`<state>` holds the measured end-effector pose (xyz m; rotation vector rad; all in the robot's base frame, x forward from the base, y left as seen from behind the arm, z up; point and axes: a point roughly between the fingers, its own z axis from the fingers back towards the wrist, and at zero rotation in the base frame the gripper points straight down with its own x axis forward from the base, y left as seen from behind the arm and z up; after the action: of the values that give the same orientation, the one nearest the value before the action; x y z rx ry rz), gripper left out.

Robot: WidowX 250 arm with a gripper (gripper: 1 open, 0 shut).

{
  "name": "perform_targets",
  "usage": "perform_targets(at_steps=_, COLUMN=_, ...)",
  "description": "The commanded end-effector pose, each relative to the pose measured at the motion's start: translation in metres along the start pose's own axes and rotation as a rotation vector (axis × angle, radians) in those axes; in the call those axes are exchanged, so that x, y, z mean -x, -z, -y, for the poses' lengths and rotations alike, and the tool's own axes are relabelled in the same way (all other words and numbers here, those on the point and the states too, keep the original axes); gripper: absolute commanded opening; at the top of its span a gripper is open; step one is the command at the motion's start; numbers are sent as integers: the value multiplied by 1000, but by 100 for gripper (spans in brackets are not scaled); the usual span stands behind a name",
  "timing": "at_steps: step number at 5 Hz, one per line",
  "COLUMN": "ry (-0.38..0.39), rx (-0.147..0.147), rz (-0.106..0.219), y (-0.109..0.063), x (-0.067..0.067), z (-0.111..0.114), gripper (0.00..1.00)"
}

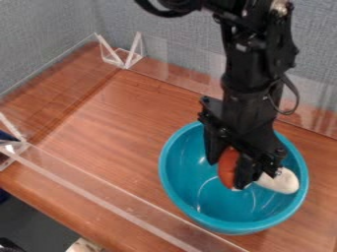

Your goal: Put the mushroom in the blue bowl

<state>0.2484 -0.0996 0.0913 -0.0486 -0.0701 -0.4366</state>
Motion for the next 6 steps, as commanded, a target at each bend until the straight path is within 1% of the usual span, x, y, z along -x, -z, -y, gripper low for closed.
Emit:
perform_targets(at_steps=1, ry=10, rx=-7, rz=37, y=-5, x=-8, z=1, gripper=0)
perform_targets(at_steps=3, ry=5, rx=-9, rz=26, y=2, x=-8, z=0, gripper=0)
perform_targets(at_steps=6, ry=-7, rx=-10, rz=15, y=7, x=-10, z=-2, gripper=0)
